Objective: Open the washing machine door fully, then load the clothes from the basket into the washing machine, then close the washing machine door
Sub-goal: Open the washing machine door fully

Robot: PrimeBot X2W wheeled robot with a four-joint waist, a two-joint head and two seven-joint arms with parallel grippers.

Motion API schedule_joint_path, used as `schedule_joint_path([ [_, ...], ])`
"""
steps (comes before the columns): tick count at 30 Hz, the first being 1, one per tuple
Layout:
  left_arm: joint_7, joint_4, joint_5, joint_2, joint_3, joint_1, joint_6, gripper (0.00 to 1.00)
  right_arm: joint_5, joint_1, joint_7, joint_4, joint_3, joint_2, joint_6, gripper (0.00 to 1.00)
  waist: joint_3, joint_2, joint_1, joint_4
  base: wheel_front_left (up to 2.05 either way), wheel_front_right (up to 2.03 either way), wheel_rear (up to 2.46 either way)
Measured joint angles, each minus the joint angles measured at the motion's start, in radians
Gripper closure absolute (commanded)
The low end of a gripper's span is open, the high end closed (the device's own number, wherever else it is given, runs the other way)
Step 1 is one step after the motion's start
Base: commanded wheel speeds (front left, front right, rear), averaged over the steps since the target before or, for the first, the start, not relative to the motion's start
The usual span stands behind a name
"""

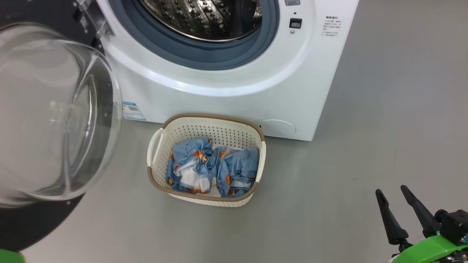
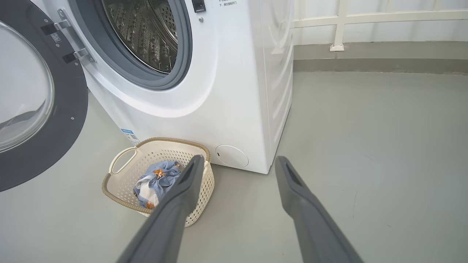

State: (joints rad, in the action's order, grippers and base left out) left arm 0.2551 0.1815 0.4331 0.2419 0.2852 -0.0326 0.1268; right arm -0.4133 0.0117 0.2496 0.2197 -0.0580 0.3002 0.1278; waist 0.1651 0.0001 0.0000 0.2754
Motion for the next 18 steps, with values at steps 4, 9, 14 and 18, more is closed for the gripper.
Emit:
schedule_joint_path([
  [4,0.000,0.068,0.000,0.024,0.046,-0.048,-0.019,1.00,0.000,0.006,0.000,-0.003,0.001,0.005,0.000,0.00,0.012,0.0000,0.0000,-0.002,0.00,0.00,0.00],
  [9,0.000,0.147,-0.012,0.043,0.107,-0.116,-0.037,1.00,0.000,0.014,0.000,-0.007,0.002,0.011,0.000,0.00,0.035,0.0000,0.0000,-0.006,0.00,0.00,0.00],
  [14,0.000,0.222,-0.054,0.060,0.152,-0.173,-0.045,1.00,0.000,0.037,0.000,-0.010,0.002,0.017,0.000,0.00,0.064,0.0000,0.0000,-0.013,0.00,0.00,0.00],
  [18,0.000,0.292,-0.068,0.079,0.191,-0.232,-0.054,1.00,0.000,0.056,0.000,-0.013,0.001,0.024,0.000,0.00,0.092,0.0000,0.0000,-0.018,0.00,0.00,0.00],
])
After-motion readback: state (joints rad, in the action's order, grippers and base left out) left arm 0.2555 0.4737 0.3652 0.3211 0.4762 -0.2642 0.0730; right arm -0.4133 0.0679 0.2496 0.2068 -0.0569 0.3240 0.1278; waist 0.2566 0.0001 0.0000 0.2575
